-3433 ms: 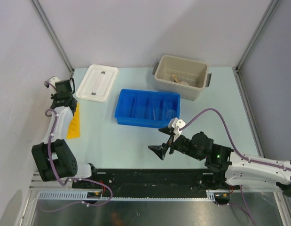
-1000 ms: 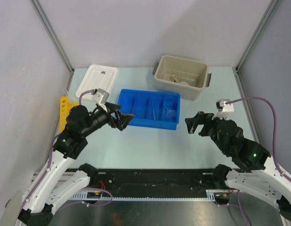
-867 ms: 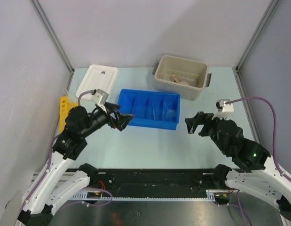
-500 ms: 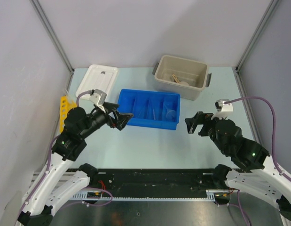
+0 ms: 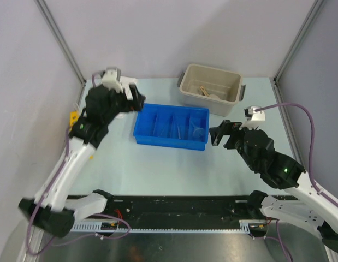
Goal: Organize the chemistry lab equipment
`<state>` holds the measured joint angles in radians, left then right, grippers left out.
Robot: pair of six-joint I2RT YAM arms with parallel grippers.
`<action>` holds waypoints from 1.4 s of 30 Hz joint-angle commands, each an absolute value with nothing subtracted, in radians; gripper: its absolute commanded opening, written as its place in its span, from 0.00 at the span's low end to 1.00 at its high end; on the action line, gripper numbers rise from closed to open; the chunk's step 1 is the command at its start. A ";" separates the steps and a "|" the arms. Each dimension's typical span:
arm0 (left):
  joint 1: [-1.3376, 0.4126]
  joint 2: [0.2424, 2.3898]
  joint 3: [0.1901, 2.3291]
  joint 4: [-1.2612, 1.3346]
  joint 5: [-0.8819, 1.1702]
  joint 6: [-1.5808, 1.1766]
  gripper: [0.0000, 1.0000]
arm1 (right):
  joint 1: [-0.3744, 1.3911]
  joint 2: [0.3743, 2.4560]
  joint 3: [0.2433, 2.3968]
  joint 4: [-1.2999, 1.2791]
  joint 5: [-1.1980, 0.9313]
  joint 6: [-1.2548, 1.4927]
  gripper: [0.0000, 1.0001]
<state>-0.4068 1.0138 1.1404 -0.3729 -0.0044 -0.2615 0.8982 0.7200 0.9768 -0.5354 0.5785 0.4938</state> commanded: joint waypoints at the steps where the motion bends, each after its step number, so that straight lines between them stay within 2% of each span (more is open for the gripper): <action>1: -0.240 1.296 1.389 -0.461 -0.161 -0.200 0.94 | 0.895 0.735 1.016 -0.444 0.470 0.440 0.99; 6: -0.079 1.658 1.608 -0.490 -0.086 -0.178 0.83 | 0.895 0.728 1.017 -0.456 0.406 0.396 0.99; 11: -0.059 1.923 1.734 -0.502 -0.084 -0.093 0.72 | 0.894 0.716 1.015 -0.461 0.417 0.354 0.99; 13: -0.058 2.004 1.769 -0.508 -0.084 -0.080 0.65 | 0.893 0.722 1.015 -0.458 0.426 0.341 0.99; 17: -0.057 2.135 1.835 -0.529 -0.070 -0.075 0.58 | 0.888 0.742 1.015 -0.434 0.439 0.314 0.99; 31: -0.055 2.332 1.907 -0.577 -0.055 -0.091 0.29 | 0.855 0.779 1.015 -0.407 0.444 0.308 0.99; 38: -0.061 2.348 1.884 -0.580 -0.051 -0.096 0.23 | 0.846 0.766 1.015 -0.399 0.444 0.314 0.99; 39: -0.061 2.350 1.884 -0.582 -0.048 -0.096 0.21 | 0.846 0.765 1.014 -0.399 0.443 0.317 0.99; 42: -0.062 2.345 1.901 -0.596 -0.031 -0.104 0.05 | 0.843 0.781 1.015 -0.400 0.443 0.321 0.99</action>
<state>-0.0593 2.3188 1.8816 -0.5625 -0.0605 -0.1112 0.8490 0.7795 0.9779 -0.4355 0.4370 0.3202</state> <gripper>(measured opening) 0.129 0.993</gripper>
